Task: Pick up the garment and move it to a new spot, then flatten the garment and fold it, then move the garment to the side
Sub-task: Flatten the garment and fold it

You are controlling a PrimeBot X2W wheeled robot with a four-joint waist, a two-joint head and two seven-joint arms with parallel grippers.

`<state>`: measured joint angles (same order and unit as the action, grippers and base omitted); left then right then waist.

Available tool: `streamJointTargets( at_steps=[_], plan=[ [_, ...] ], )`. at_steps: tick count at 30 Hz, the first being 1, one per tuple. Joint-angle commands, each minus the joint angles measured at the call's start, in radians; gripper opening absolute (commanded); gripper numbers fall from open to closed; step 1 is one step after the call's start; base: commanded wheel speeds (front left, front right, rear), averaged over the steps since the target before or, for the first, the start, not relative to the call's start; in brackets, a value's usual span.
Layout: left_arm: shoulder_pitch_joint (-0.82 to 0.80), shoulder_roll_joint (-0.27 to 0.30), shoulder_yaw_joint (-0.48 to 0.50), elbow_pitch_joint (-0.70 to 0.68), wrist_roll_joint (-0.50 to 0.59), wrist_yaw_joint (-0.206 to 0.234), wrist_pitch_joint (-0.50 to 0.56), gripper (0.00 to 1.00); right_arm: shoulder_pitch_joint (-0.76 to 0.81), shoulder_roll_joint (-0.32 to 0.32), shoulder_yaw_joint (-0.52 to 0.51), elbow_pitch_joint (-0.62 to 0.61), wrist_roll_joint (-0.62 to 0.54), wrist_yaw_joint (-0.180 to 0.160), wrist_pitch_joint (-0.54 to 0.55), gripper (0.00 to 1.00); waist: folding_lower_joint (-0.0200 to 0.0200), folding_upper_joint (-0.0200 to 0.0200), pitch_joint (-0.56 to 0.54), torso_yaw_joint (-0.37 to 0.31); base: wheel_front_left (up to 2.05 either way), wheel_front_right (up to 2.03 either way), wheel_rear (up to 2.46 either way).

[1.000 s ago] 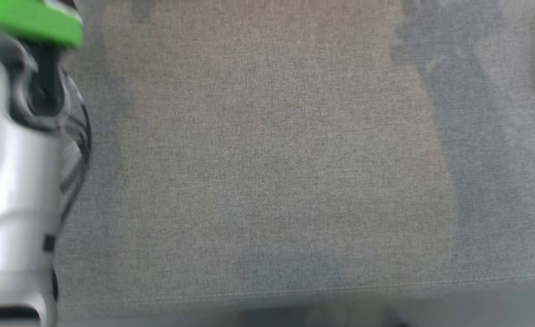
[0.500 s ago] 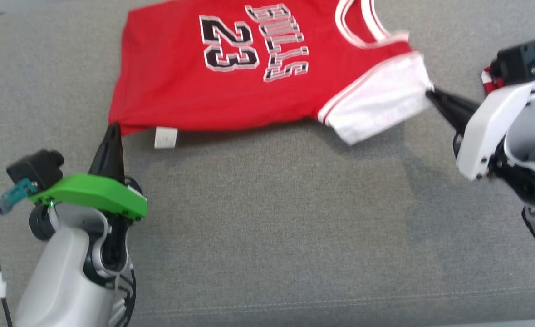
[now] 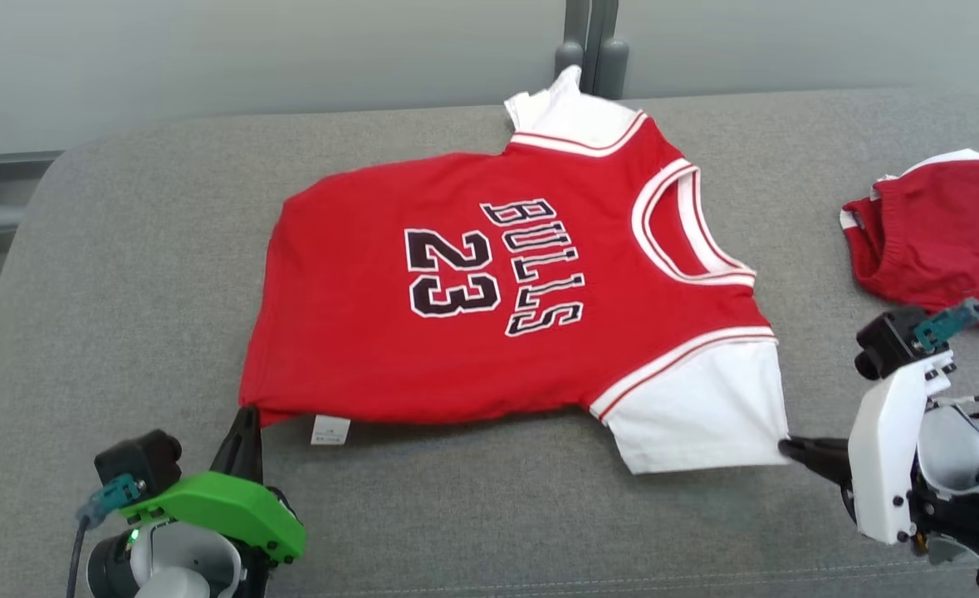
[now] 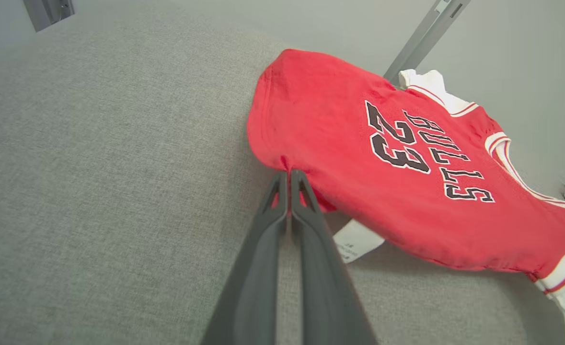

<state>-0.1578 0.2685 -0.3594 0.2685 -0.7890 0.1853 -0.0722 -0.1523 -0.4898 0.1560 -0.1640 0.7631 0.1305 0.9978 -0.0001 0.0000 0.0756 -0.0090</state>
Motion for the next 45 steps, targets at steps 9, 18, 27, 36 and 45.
streamJointTargets(
  at_steps=[9,18,27,36,45],
  plan=[
    [0.143,0.028,0.002,-0.058,0.016,0.083,0.007,0.00,0.156,0.037,-0.082,-0.080,-0.020,0.000,0.084,0.00,0.0001,0.0000,-0.062,0.009,0.00,0.00,0.00],
    [0.242,0.070,-0.005,-0.143,0.034,0.150,0.041,0.00,0.243,0.074,-0.139,-0.148,-0.003,0.000,0.165,0.00,0.0001,0.0000,-0.057,0.001,0.00,0.00,0.00],
    [0.125,0.162,-0.084,-0.179,0.150,0.171,0.156,0.00,0.107,0.176,-0.184,-0.152,-0.004,0.000,0.099,0.00,0.0001,0.0000,-0.023,0.005,0.00,0.00,0.00],
    [-0.092,0.198,-0.188,-0.077,0.216,0.140,0.388,0.00,-0.123,0.257,-0.179,0.018,-0.019,0.000,0.008,0.00,0.0001,0.0000,0.009,0.022,0.00,0.00,0.00],
    [-0.296,0.206,-0.318,0.018,0.306,0.035,0.551,0.00,-0.281,0.221,-0.142,0.173,-0.077,0.000,-0.102,0.00,0.0001,0.0000,0.072,0.050,0.00,0.00,0.00]
  ],
)
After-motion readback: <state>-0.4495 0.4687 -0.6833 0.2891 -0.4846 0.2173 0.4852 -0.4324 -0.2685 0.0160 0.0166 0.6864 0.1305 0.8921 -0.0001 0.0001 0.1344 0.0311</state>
